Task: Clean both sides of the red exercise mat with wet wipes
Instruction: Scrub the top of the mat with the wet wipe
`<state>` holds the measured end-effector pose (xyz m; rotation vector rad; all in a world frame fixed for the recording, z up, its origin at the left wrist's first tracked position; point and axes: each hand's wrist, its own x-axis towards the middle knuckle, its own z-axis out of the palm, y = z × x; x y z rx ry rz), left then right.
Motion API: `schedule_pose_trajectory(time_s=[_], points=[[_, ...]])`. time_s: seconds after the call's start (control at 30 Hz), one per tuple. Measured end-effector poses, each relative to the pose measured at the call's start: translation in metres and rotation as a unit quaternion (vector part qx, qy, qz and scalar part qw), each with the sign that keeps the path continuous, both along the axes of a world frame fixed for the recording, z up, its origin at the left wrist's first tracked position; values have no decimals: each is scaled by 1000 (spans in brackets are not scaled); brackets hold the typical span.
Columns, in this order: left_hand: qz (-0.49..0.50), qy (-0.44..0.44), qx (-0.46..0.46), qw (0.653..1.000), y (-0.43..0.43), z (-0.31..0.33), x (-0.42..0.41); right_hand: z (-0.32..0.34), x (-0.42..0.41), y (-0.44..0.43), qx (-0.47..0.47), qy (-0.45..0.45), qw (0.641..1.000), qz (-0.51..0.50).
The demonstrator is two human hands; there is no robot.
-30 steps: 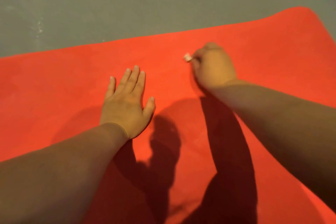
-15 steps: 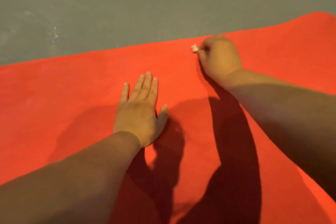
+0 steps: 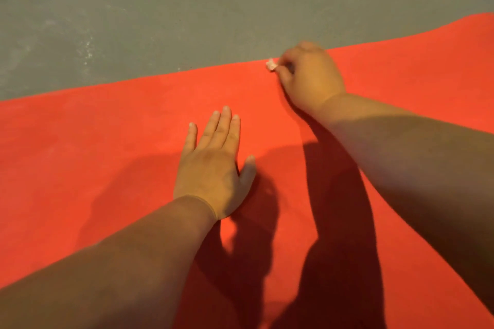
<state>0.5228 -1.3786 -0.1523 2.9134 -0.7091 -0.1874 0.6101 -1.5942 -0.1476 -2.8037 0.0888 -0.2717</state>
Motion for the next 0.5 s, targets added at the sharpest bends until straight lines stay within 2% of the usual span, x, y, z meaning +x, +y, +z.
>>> schedule_pose_trajectory(time_s=[0.07, 0.13, 0.2, 0.3, 0.37, 0.43, 0.5], points=[[2, 3, -1, 1000, 0, 0, 0, -2, 4, -25, 5, 2, 989, -150], [3, 5, -2, 1000, 0, 1, 1, -5, 9, -18, 27, 6, 976, -218], [4, 5, -1, 1000, 1, 1, 1, -6, 9, 18, 41, 0, 986, -160], [2, 14, 0, 1000, -1, 3, 0, -3, 0, 77, 59, 3, 997, 55], [1, 12, -4, 1000, -1, 3, 1, 0, 1, 79, 44, 5, 988, 147], [1, 6, -8, 1000, 0, 2, 1, 2, 10, 49, 17, 3, 992, 122], [-1, -1, -8, 1000, 0, 1, 1, 0, 15, -6, -13, 19, 1000, -9]])
